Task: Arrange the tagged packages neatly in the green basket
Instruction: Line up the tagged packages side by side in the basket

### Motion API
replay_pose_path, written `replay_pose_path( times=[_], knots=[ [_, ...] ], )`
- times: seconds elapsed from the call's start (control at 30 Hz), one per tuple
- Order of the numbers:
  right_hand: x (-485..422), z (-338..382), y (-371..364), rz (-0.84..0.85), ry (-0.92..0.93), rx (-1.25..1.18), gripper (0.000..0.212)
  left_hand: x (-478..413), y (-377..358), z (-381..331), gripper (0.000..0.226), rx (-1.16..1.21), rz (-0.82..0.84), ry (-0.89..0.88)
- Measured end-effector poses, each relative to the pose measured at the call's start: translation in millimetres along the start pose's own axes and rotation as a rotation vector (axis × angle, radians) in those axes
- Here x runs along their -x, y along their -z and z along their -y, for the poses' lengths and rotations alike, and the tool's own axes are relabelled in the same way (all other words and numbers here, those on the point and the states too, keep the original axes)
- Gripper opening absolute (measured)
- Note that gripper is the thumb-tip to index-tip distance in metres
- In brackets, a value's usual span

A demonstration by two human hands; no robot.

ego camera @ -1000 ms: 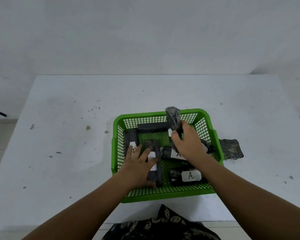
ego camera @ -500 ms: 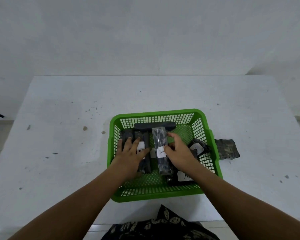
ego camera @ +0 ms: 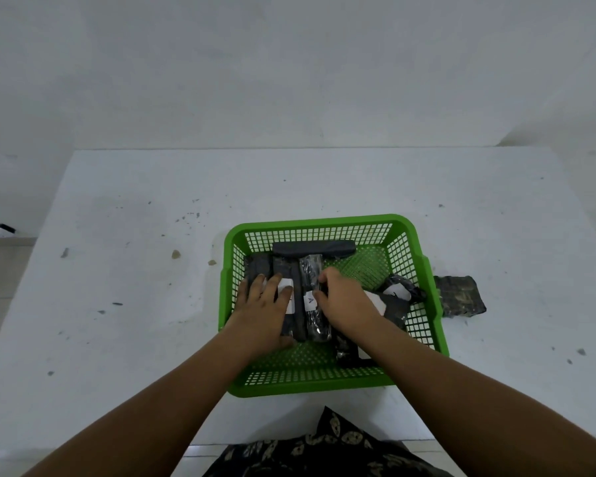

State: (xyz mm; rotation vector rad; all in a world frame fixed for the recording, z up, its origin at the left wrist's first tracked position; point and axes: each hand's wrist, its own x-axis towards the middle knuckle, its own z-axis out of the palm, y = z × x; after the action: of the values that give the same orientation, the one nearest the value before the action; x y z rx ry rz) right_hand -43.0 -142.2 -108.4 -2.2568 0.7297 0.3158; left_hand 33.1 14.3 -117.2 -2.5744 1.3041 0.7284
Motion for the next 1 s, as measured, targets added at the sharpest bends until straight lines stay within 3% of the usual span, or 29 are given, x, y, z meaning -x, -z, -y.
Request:
replay_pose_path(
  times=[0.13,0.3,0.53,1.0],
  knots=[
    [-4.7,-13.0,1.6,0.034,0.058,0.324,0.034,-1.0,-1.5,-9.7,0.100,0.070,-0.045,-0.016],
    [-0.6,-25.7,16.2,0.026,0.083,0.340,0.029,-4.7,-8.6,-13.3,0.086,0.013,-0.056,-0.108],
    [10.1,-34.4,29.1,0.074,0.017,0.728,0.038,-10.3,-11.8,-13.6,0.088,-0.030,-0.068,-0.082],
    [9.8,-25.5,37.8,-0.026,0.046,0.444,0.039,-9.7,-11.5,-16.2,0.088,0.013,-0.025,-0.067]
  ],
)
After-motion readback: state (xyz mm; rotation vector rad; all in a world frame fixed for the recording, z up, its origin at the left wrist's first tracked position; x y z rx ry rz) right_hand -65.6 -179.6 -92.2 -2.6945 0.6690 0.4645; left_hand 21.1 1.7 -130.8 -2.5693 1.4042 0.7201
